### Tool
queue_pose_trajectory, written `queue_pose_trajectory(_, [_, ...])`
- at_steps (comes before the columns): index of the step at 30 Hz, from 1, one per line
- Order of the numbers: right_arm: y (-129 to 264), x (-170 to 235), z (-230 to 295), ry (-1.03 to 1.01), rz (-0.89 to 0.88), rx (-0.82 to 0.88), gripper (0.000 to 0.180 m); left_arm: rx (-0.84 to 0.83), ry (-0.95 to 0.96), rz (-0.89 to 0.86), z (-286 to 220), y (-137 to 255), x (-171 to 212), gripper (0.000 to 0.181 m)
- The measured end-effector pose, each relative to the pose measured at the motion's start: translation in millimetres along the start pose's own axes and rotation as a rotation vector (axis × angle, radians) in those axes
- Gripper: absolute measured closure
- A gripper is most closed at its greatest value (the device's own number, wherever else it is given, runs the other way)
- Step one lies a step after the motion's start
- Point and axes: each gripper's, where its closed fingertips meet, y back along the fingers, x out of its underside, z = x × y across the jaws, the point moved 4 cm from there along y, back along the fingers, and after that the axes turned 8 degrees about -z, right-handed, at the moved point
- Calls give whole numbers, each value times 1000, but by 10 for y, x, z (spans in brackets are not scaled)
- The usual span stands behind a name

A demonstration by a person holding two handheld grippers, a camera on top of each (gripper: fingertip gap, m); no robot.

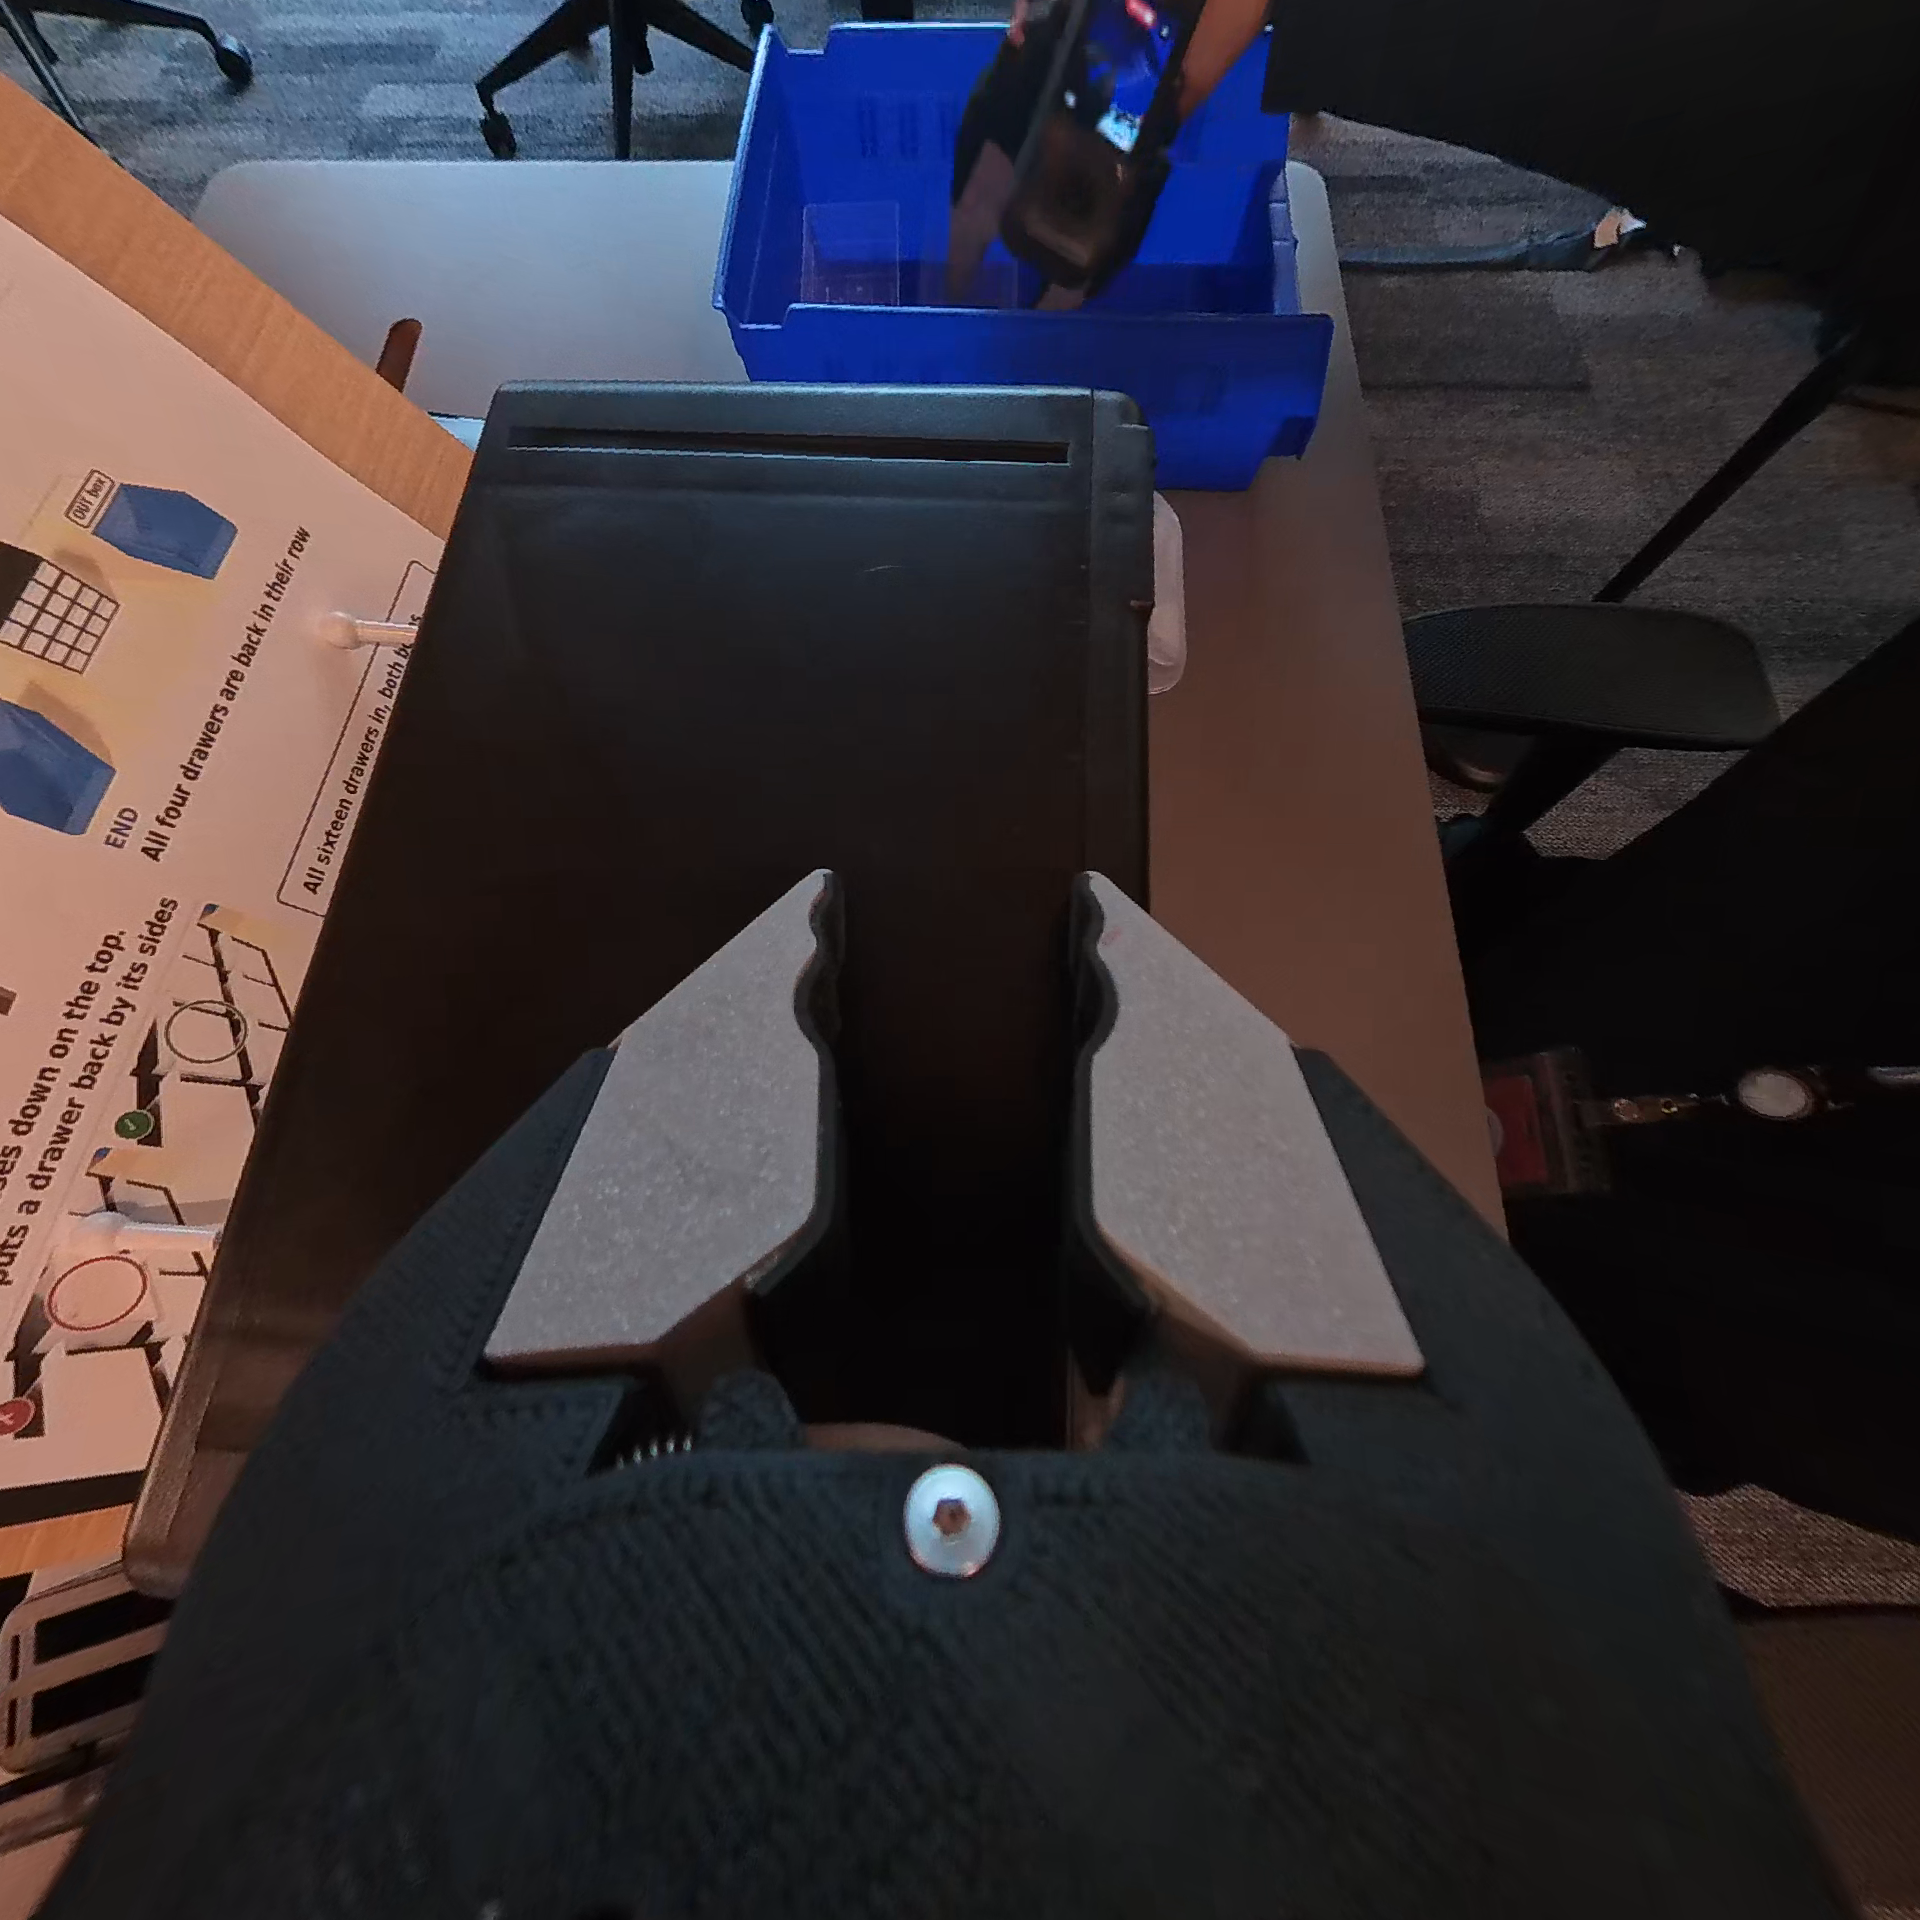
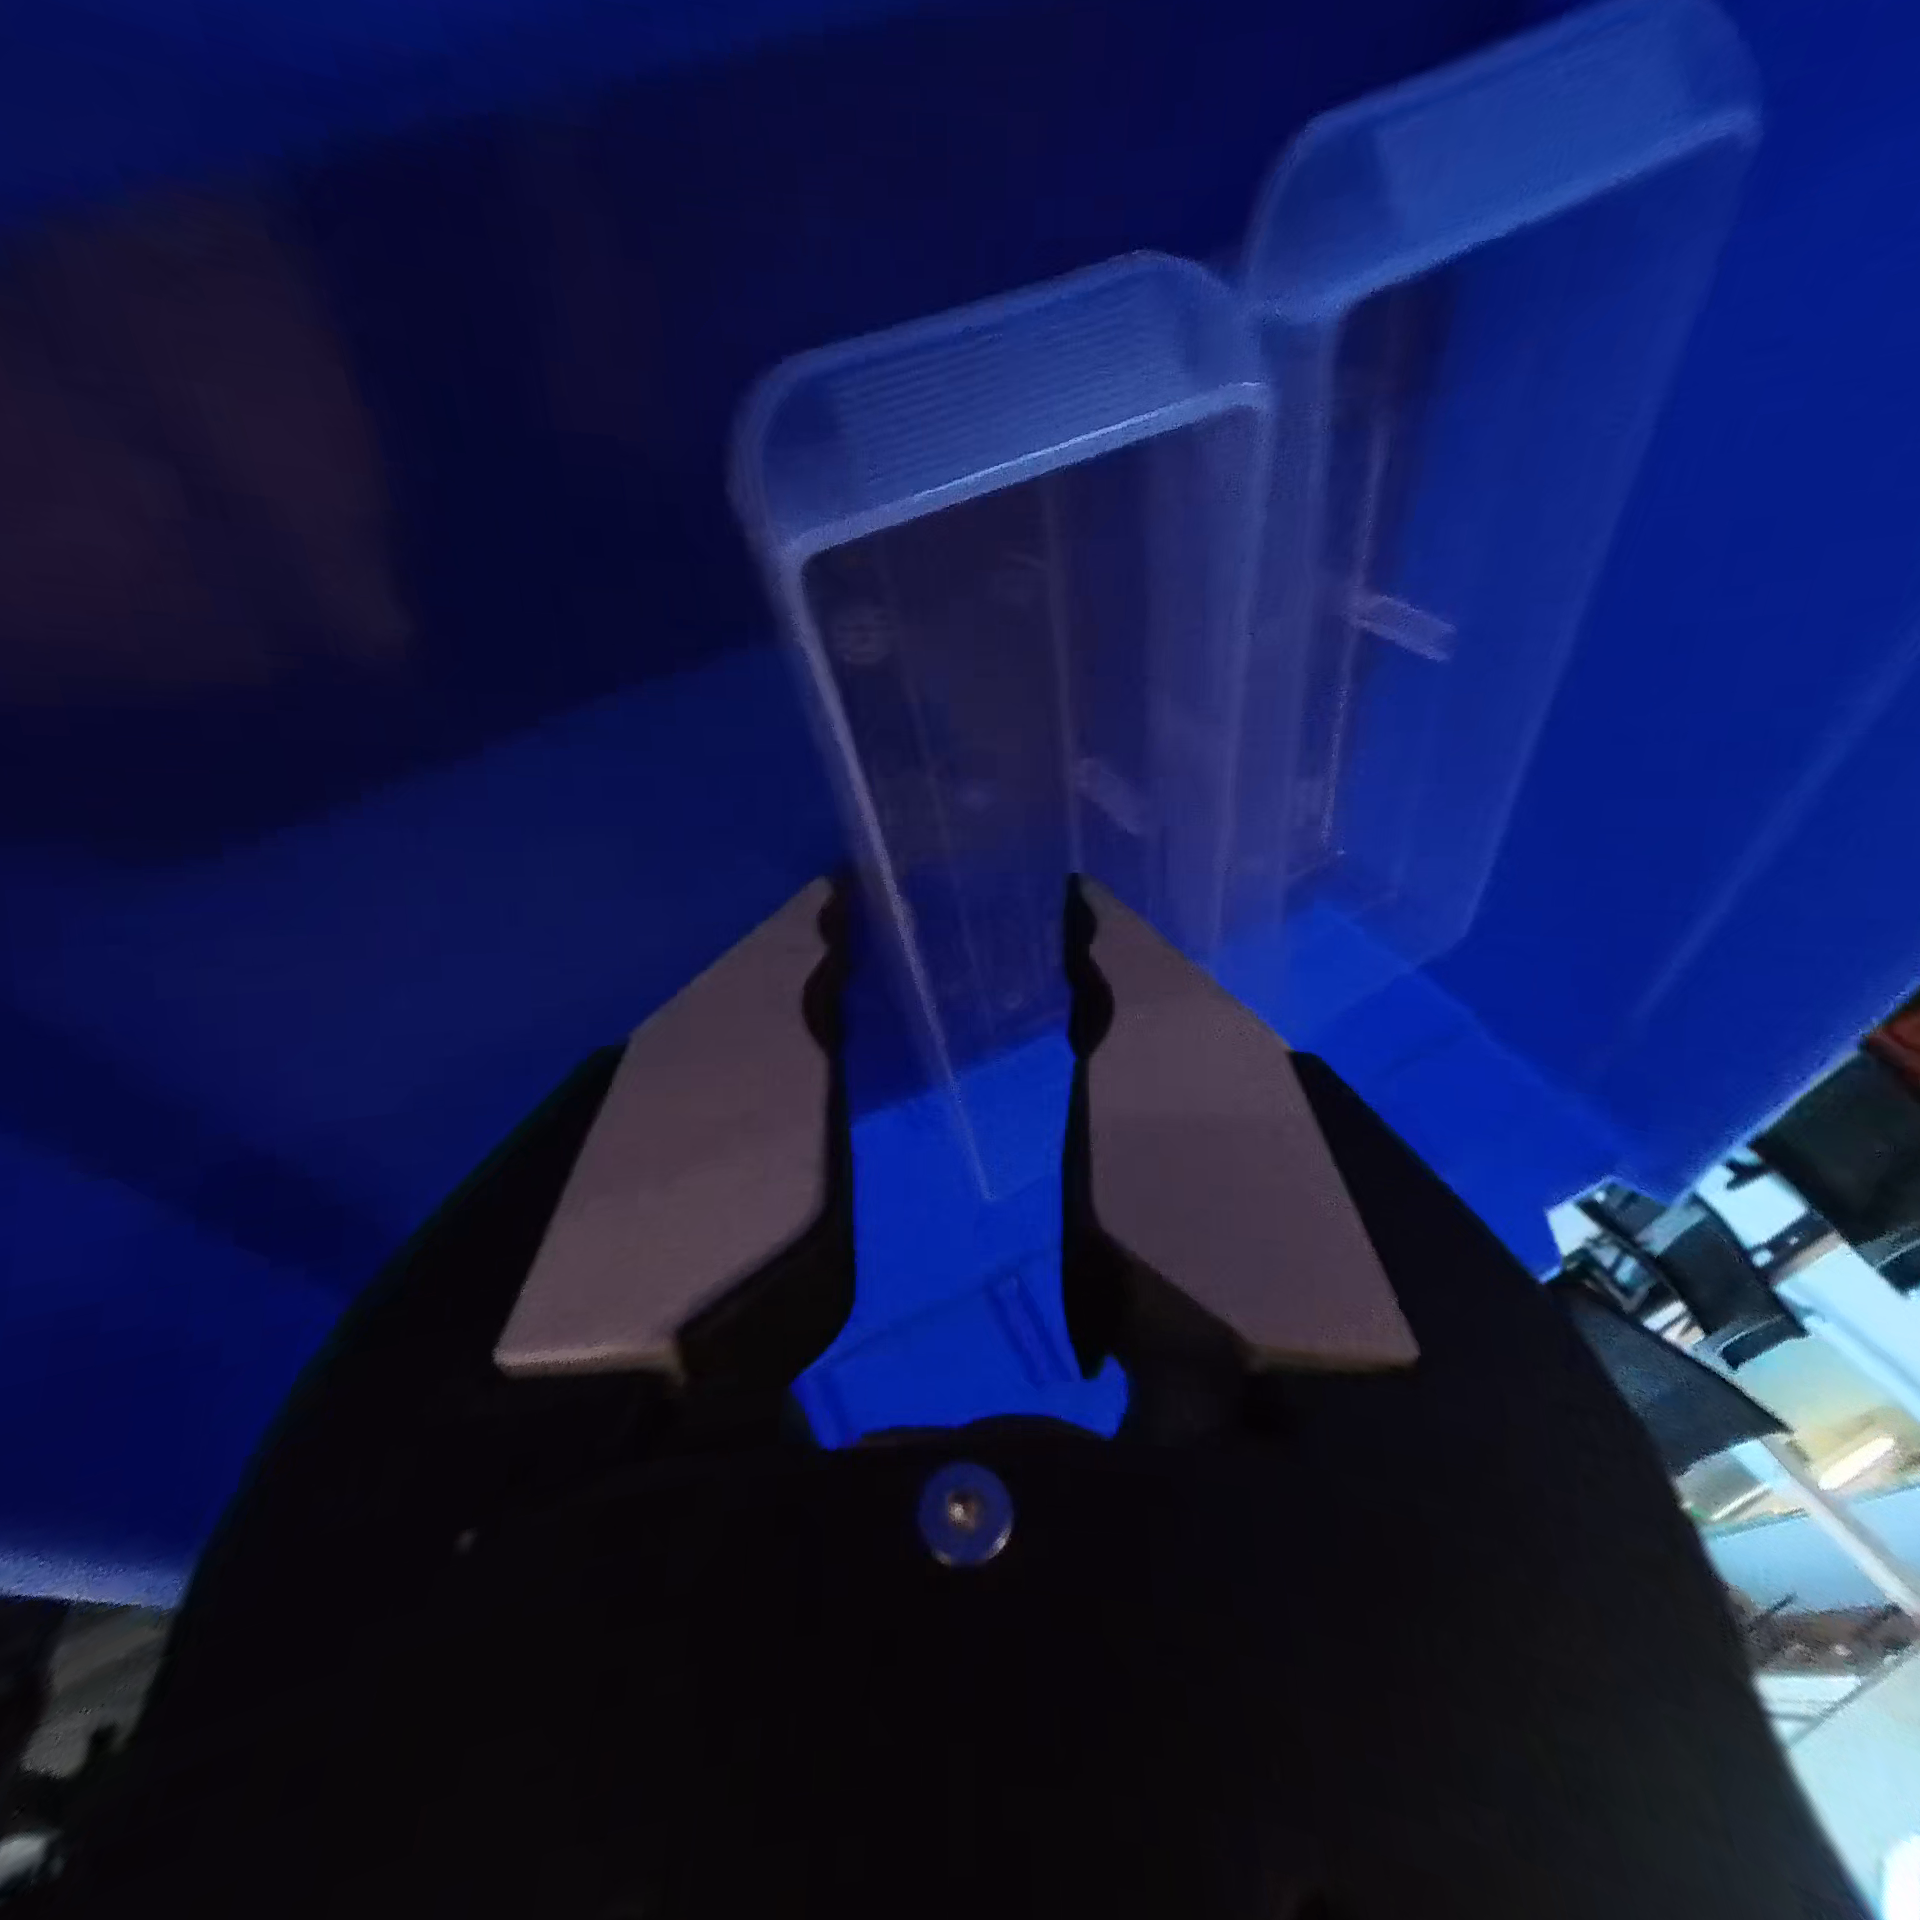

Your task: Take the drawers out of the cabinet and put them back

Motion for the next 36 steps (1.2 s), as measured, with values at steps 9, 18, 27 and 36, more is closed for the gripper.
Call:
queue_pose_trajectory(9, [886,-339,-4,-168,-295,166,137,-4,2,-1,-2,-1,-1,137])
queue_pose_trajectory(18, [2210,-2408,1109,-83,-1003,136,122,-9,2,-2,-6,0,-1,137])
queue_pose_trajectory(27, [1352,-4034,1414,-540,-1145,-104,128,-14,4,-2,-9,2,0,136])
queue_pose_trajectory(36, [1203,-4296,1131,-927,-1362,-145,127,0,-3,-3,-13,2,-1,139])
